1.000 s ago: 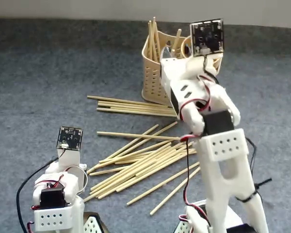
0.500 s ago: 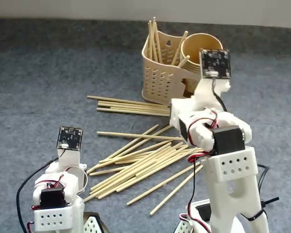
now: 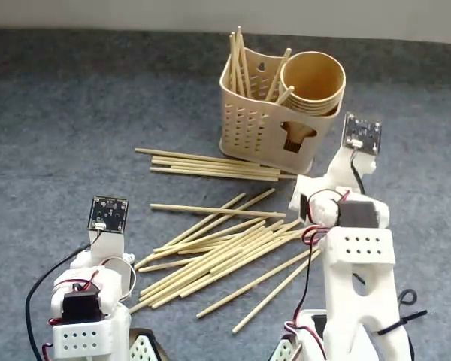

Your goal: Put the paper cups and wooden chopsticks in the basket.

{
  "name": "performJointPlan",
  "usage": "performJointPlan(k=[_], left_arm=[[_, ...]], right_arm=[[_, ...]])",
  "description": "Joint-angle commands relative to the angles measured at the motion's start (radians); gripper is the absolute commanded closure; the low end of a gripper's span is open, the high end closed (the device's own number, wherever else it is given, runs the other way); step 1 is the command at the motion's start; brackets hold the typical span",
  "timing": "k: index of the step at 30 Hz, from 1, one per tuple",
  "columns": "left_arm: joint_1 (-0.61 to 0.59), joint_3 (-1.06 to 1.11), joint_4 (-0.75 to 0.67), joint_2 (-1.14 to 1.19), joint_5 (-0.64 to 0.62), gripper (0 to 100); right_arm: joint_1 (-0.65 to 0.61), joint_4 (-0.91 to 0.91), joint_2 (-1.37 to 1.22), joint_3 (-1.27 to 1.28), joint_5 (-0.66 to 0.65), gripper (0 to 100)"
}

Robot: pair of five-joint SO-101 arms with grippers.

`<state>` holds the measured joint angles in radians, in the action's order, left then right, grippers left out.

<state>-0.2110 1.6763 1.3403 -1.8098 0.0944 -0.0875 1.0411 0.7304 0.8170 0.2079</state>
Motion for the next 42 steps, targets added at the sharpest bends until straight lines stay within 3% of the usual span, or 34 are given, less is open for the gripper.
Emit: performJointPlan(k=[1,14,31,37,42], left_arm=[[-0.007,0.019,0.002,-0.008,0.003,98],[-0.007,0.019,0.002,-0.008,0.003,98],[-0.007,0.019,0.002,-0.008,0.003,98],[-0.007,0.019,0.002,-0.008,0.003,98],[-0.007,0.019,0.002,-0.008,0.003,98]], right_arm=[[0.019,-0.156,0.033,0.099,0.034,82.2],[0.028,-0.188,-0.249,0.036,0.261,82.2],[0.097,-0.182,-0.645,-0.188,0.377,82.5],[0.114,-0.182,-0.699,-0.188,0.377,94.6],[0.113,-0.182,-0.687,-0.189,0.377,97.6]])
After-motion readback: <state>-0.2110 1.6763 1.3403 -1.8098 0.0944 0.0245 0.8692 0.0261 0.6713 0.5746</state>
